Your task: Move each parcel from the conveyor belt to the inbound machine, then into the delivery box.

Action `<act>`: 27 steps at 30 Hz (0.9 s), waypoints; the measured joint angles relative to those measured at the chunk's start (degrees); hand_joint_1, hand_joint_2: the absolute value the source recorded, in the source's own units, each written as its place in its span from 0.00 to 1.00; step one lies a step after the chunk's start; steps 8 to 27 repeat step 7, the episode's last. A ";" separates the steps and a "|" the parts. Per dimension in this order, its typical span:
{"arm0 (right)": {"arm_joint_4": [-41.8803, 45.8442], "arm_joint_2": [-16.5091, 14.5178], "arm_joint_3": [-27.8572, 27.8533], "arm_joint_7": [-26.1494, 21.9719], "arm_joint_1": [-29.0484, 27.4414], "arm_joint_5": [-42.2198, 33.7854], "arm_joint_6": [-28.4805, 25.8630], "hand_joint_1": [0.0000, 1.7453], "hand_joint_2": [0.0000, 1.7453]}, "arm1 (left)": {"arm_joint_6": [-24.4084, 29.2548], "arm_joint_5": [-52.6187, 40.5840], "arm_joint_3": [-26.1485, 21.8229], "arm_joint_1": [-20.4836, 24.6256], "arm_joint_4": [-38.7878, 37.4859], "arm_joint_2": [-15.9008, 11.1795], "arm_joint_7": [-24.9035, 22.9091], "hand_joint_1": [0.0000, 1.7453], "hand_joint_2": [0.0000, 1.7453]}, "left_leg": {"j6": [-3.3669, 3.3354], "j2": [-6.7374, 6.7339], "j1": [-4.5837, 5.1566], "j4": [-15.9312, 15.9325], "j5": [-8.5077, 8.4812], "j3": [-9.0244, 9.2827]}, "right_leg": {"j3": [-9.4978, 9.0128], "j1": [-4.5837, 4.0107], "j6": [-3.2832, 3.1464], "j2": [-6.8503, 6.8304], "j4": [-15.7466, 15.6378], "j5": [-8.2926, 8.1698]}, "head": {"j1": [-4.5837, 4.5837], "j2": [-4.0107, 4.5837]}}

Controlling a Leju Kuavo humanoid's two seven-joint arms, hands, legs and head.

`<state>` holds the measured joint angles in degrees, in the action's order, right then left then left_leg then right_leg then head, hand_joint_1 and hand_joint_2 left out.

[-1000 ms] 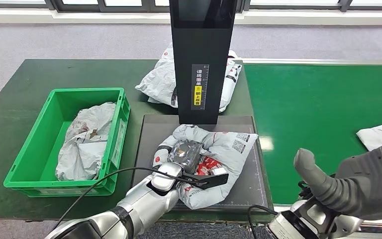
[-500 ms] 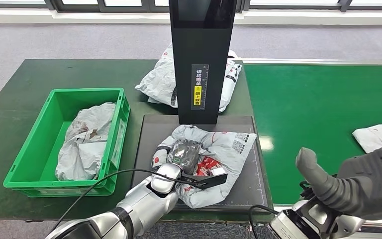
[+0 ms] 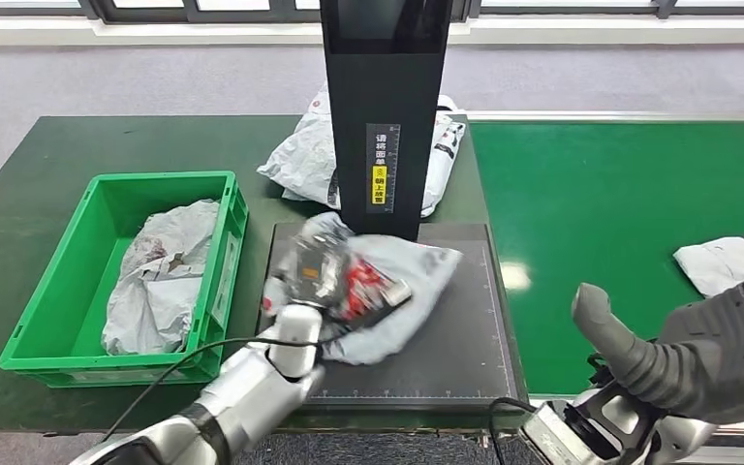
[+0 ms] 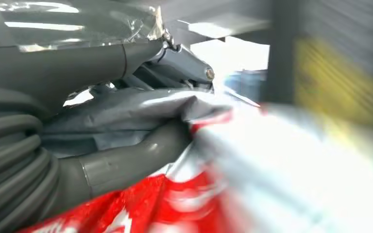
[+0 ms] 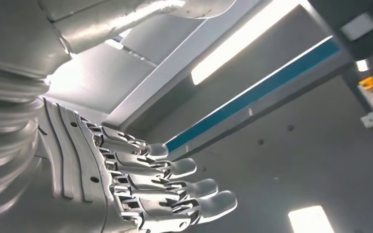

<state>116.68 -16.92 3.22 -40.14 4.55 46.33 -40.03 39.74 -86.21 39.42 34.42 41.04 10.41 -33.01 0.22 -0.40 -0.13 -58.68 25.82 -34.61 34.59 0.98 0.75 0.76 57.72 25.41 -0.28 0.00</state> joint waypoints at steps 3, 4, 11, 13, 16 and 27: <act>0.02 0.01 -0.39 0.00 -0.08 0.10 -0.03 0.00 1.00 | 0.37 -0.86 -1.32 -0.72 15.04 -4.36 -2.04 1.00 1.00 | 0.07 0.22 -0.05 0.05 -0.08 -0.04 | -0.04 -0.04 -0.03 -0.19 0.01 0.01 | 0.02 0.00; 0.02 0.01 -0.48 -0.01 -0.09 0.13 -0.02 0.00 1.00 | 0.38 -0.87 -1.85 -1.14 18.75 -5.36 -0.86 1.00 1.00 | 0.08 0.32 -0.06 0.05 -0.10 -0.05 | -0.06 -0.05 -0.04 -0.28 0.01 0.03 | 0.03 0.01; 0.02 0.01 -0.82 -0.01 -0.14 -0.19 -0.01 0.00 1.00 | 0.39 -0.90 -3.68 -2.15 25.99 -7.33 1.77 1.00 1.00 | 0.09 0.38 -0.07 0.06 -0.10 -0.08 | -0.07 -0.05 -0.05 -0.35 0.02 0.04 | 0.02 0.01; 0.02 0.01 -0.82 -0.01 -0.14 -0.19 -0.01 0.00 1.00 | 0.39 -0.90 -3.68 -2.15 25.99 -7.33 1.77 1.00 1.00 | 0.09 0.38 -0.07 0.06 -0.10 -0.08 | -0.07 -0.05 -0.05 -0.35 0.02 0.04 | 0.02 0.01; 0.02 0.01 -0.82 -0.01 -0.14 -0.19 -0.01 0.00 1.00 | 0.39 -0.90 -3.68 -2.15 25.99 -7.33 1.77 1.00 1.00 | 0.09 0.38 -0.07 0.06 -0.10 -0.08 | -0.07 -0.05 -0.05 -0.35 0.02 0.04 | 0.02 0.01; 0.02 0.01 -0.82 -0.01 -0.14 -0.19 -0.01 0.00 1.00 | 0.39 -0.90 -3.68 -2.15 25.99 -7.33 1.77 1.00 1.00 | 0.09 0.38 -0.07 0.06 -0.10 -0.08 | -0.07 -0.05 -0.05 -0.35 0.02 0.04 | 0.02 0.01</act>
